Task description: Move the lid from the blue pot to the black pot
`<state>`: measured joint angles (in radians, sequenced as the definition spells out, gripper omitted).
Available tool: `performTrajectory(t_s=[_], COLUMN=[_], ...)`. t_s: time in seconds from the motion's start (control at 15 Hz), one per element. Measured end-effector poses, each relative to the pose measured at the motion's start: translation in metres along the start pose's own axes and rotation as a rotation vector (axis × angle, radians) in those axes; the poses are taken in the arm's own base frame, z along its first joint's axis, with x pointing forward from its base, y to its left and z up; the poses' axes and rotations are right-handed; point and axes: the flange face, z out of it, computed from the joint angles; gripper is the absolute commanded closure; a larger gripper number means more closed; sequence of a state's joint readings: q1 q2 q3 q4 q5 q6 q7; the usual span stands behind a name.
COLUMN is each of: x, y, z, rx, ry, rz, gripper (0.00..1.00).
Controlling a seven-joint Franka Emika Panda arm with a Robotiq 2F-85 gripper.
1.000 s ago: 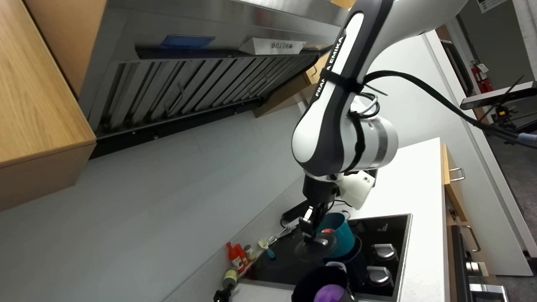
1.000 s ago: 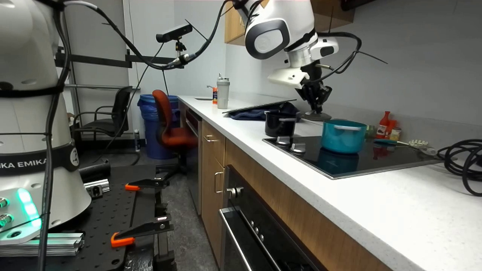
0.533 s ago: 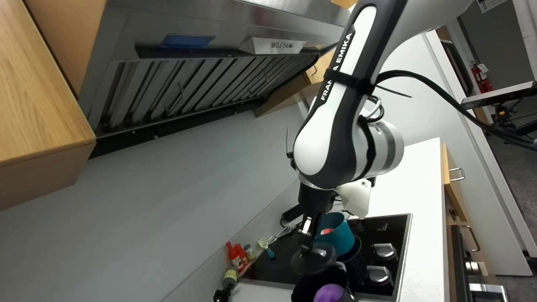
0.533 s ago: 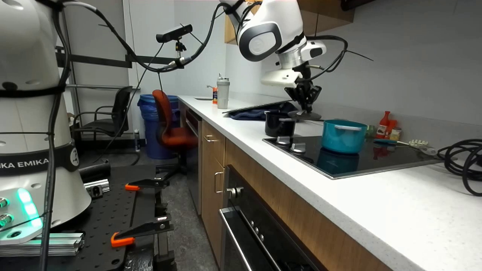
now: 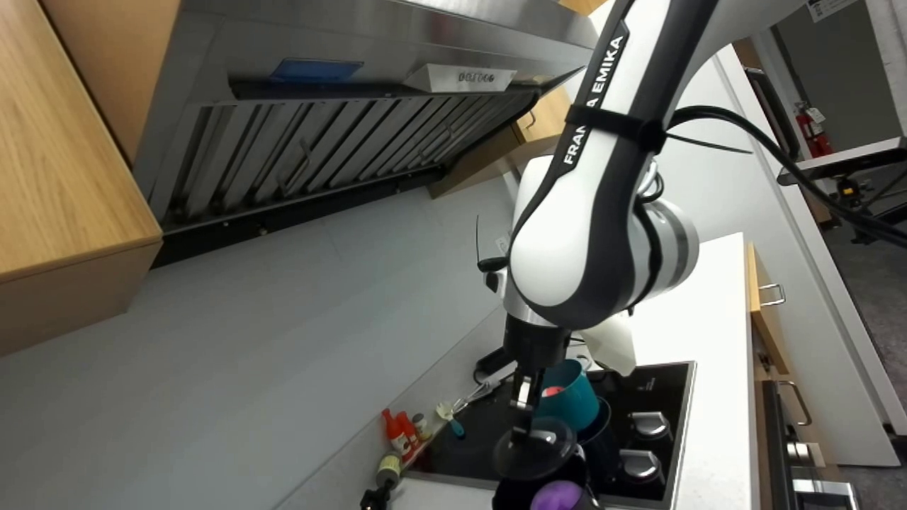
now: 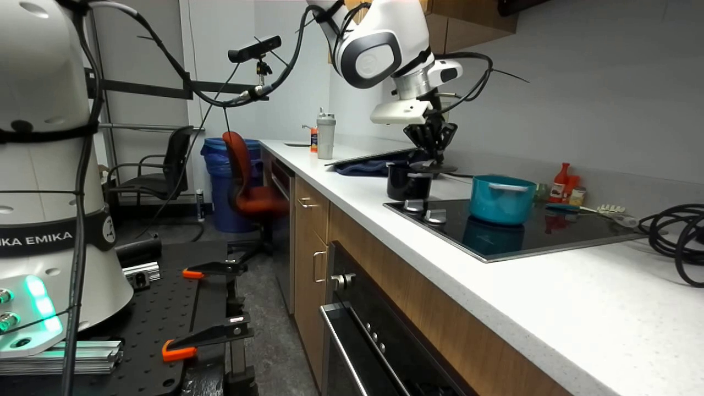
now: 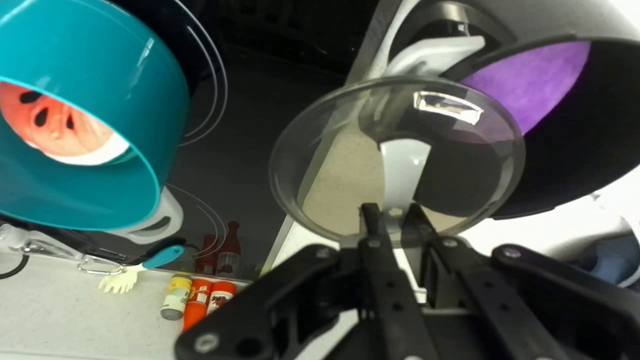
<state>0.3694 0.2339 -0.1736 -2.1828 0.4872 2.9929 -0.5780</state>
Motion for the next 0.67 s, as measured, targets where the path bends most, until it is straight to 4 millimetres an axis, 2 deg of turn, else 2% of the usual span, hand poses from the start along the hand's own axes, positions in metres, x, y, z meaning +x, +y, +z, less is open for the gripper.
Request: performTrajectory(t_s=[0.67], x=[-0.001], y=[-0.041], z=[-0.001], rx=[-0.026], ry=[-0.04], rz=[-0.128], gripper=[0.96])
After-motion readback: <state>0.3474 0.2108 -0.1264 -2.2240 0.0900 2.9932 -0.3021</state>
